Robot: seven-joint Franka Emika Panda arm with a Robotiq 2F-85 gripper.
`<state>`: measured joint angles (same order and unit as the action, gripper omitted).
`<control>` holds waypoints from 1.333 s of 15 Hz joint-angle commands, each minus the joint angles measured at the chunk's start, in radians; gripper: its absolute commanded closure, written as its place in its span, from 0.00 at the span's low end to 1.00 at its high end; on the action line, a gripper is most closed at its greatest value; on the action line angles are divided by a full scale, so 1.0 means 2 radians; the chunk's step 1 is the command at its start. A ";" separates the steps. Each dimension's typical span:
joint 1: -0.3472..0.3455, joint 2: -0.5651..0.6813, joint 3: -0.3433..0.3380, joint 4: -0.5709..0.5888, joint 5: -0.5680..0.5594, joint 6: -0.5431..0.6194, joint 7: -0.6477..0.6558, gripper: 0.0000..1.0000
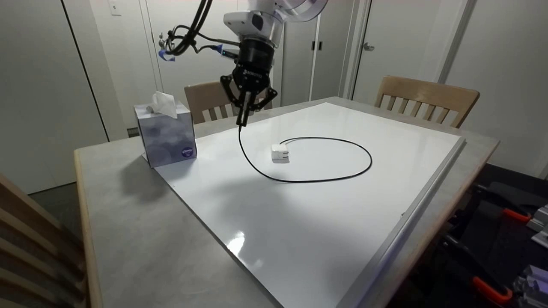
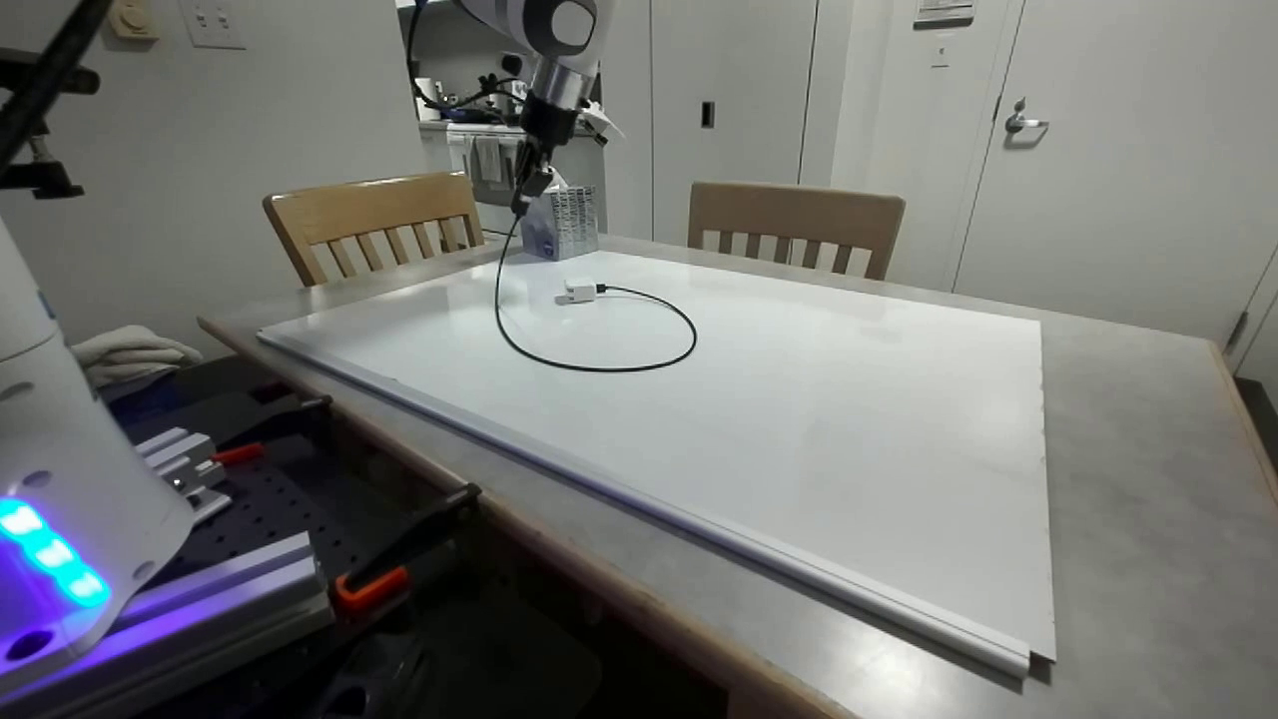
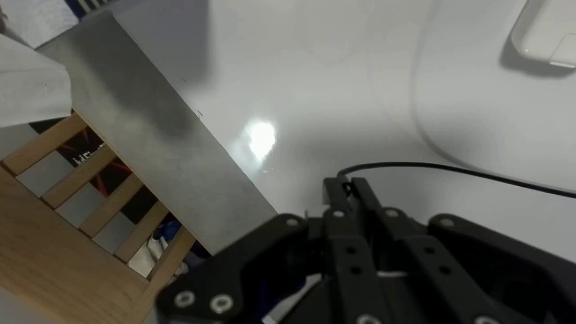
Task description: Unwrap the charger cable
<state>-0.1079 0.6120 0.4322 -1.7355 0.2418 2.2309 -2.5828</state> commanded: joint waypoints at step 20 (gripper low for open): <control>-0.035 0.078 0.125 0.071 -0.197 -0.053 -0.009 0.52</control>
<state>-0.1713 0.7612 0.6901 -1.6099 -0.1539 2.1369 -2.5967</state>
